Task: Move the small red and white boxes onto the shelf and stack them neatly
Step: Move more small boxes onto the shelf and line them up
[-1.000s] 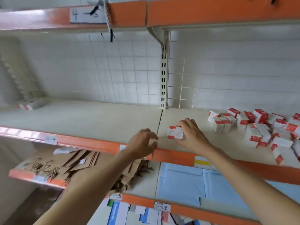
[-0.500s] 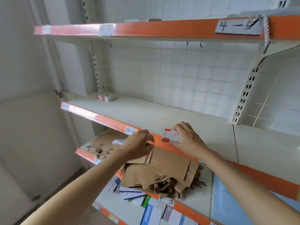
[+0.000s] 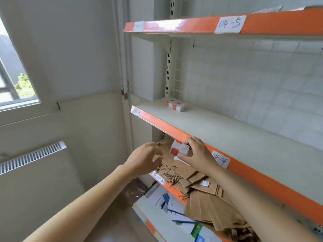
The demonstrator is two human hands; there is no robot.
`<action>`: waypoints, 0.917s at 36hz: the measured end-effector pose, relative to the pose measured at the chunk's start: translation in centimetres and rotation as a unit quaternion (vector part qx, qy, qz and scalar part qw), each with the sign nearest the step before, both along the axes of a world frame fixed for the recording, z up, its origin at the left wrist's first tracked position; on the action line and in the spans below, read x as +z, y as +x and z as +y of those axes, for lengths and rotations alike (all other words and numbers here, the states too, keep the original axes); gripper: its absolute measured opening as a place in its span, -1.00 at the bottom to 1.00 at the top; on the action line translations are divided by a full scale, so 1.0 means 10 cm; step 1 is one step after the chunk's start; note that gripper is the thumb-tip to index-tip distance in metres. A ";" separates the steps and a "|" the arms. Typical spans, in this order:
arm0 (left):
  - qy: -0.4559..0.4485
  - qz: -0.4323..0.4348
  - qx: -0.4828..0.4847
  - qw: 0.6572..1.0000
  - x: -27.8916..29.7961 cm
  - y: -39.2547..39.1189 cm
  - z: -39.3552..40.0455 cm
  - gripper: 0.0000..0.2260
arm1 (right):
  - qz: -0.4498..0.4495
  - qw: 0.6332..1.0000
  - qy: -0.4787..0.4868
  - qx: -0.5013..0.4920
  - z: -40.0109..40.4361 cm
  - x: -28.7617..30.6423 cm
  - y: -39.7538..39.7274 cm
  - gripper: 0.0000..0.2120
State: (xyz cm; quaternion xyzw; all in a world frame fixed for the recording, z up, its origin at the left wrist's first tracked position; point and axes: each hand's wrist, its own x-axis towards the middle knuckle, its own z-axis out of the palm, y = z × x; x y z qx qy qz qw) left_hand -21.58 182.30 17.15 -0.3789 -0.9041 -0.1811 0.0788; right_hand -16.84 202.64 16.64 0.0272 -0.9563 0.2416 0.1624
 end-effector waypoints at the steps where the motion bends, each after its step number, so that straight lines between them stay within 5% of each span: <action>1: 0.000 -0.003 0.000 1.000 -0.02 -0.07 0.00 -0.79 | 0.004 1.000 0.010 -0.001 -0.02 -0.01 -0.11 -0.66; 18: 0.012 0.034 0.026 0.999 0.35 -1.95 0.35 -0.79 | 0.002 0.999 0.009 -0.034 0.40 0.21 -1.95 -0.67; 33: -0.033 0.001 -0.093 0.995 0.13 -3.18 0.68 -0.81 | -0.015 0.993 0.076 -0.094 0.53 0.09 -2.87 -0.56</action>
